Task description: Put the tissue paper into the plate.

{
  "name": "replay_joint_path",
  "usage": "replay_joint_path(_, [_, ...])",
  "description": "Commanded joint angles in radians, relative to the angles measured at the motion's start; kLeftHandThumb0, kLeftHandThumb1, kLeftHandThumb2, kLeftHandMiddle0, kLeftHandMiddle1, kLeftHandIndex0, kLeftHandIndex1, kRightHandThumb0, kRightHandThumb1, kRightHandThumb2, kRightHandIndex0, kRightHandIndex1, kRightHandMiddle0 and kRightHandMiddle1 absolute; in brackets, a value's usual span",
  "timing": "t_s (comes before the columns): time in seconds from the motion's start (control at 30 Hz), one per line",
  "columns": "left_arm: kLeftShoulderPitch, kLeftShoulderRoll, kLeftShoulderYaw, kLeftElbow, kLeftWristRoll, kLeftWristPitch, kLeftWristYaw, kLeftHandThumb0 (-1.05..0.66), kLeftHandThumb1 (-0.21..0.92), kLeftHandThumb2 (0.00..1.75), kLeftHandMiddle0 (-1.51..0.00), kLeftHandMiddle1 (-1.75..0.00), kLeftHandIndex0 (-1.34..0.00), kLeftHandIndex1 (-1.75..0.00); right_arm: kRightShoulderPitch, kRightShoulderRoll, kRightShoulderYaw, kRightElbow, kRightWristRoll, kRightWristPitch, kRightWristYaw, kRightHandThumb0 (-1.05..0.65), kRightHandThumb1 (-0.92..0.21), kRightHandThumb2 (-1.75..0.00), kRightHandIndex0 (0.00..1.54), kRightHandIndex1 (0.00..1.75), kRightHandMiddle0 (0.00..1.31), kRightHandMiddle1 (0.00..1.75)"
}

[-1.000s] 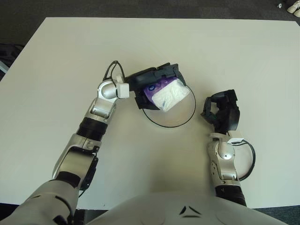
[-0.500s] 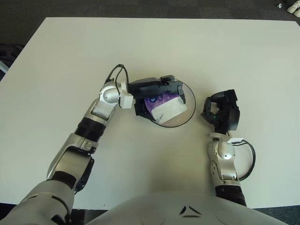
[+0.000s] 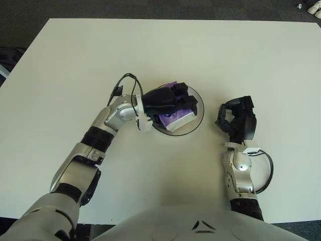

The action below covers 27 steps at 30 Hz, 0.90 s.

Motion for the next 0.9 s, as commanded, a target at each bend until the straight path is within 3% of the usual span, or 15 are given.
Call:
replay_joint_path(0.0, [0.002,0.01,-0.032,0.039,0.139,0.009,0.145,-0.09,0.6,0.88,-0.39,-1.72,-0.41,-1.49,0.059,0.02,-0.012,0.077,0.008,0.025,0.002,-0.4,-0.61,-0.96,0.63,1.61,0.39,1.75])
replay_joint_path(0.03, [-0.001,0.014,-0.039,0.043,0.154,0.012,0.169,-0.19,0.71,0.75,-0.25,-1.68,-0.34,-1.58,0.059,0.021,-0.012,0.077,0.009,0.025,0.003,-0.4,-0.61,-0.95,0.63,1.61,0.39,1.75])
replay_joint_path(0.07, [-0.009,0.02,-0.047,0.046,0.182,0.017,0.201,-0.22,0.75,0.71,-0.2,-1.67,-0.31,-1.62,0.059,0.022,-0.013,0.078,0.011,0.024,0.003,-0.4,-0.61,-0.95,0.63,1.61,0.39,1.75])
replay_joint_path(0.13, [-0.027,0.034,-0.063,0.055,0.233,0.025,0.256,-0.5,0.72,0.73,-0.08,-1.24,-0.13,-1.28,0.06,0.024,-0.014,0.077,0.014,0.024,0.004,-0.4,-0.61,-0.95,0.63,1.6,0.39,1.75])
replay_joint_path(0.17, [-0.038,0.042,-0.073,0.06,0.259,0.028,0.283,-0.54,0.72,0.74,-0.06,-1.17,-0.1,-1.22,0.061,0.026,-0.014,0.076,0.015,0.024,0.004,-0.4,-0.61,-0.95,0.63,1.6,0.39,1.75])
replay_joint_path(0.27, [-0.062,0.061,-0.1,0.072,0.305,0.035,0.338,-0.72,0.79,0.66,-0.02,-0.7,-0.03,-0.82,0.063,0.031,-0.014,0.07,0.016,0.026,0.002,-0.4,-0.63,-0.93,0.63,1.59,0.38,1.75])
replay_joint_path(0.43, [-0.089,0.083,-0.136,0.083,0.333,0.05,0.376,-0.86,0.9,0.55,0.0,-0.27,0.0,-0.43,0.067,0.038,-0.01,0.053,0.013,0.033,-0.003,-0.4,-0.62,-0.94,0.64,1.6,0.38,1.75])
replay_joint_path(0.67, [-0.097,0.088,-0.149,0.11,0.241,0.035,0.349,-1.0,0.92,0.55,0.0,-0.02,0.0,-0.08,0.073,0.038,-0.004,0.04,-0.001,0.041,-0.011,-0.4,-0.61,-0.96,0.66,1.6,0.39,1.75])
replay_joint_path(0.87, [-0.095,0.084,-0.155,0.132,0.214,0.025,0.384,-1.04,0.92,0.54,0.0,0.0,0.0,-0.01,0.072,0.037,-0.001,0.037,-0.001,0.044,-0.016,-0.4,-0.6,-0.96,0.67,1.59,0.39,1.75])
